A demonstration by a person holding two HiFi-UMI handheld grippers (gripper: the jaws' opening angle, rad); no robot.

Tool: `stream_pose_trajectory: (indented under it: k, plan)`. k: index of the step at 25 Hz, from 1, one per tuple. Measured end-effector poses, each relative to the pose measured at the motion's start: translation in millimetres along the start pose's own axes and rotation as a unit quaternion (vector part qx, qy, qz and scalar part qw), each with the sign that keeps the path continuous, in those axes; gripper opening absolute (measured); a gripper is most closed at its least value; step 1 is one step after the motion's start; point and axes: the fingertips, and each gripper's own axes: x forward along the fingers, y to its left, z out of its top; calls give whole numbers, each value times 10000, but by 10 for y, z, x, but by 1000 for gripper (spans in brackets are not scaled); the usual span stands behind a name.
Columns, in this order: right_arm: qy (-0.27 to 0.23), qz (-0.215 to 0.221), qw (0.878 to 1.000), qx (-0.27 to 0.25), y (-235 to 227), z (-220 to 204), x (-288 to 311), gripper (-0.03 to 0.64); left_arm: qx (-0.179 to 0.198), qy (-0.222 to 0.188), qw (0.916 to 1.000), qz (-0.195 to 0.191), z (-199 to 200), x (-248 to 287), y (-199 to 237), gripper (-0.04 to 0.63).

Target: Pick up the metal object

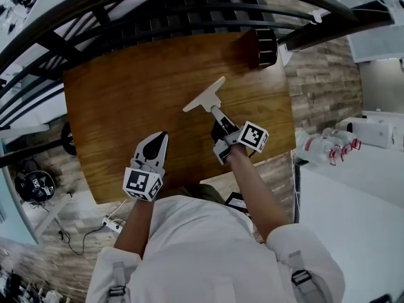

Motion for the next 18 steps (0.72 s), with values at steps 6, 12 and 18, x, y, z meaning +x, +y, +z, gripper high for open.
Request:
stream_pose_trajectory:
  k: [6,12,18]
  plan:
    - [-655,1564,9708,-1697,1056,167,-782,26,297,-245,9992,-125,451,-218,-313,9]
    - [-1477,1573,9436,-2511,1521,205,-1689,26,682,-531,9948,-539,1012,-330,-796,10]
    - [-2258,1508,8848,-3787,1824,110,-2796,26,936,-901,9877,-871,1363,-606,-1606,11]
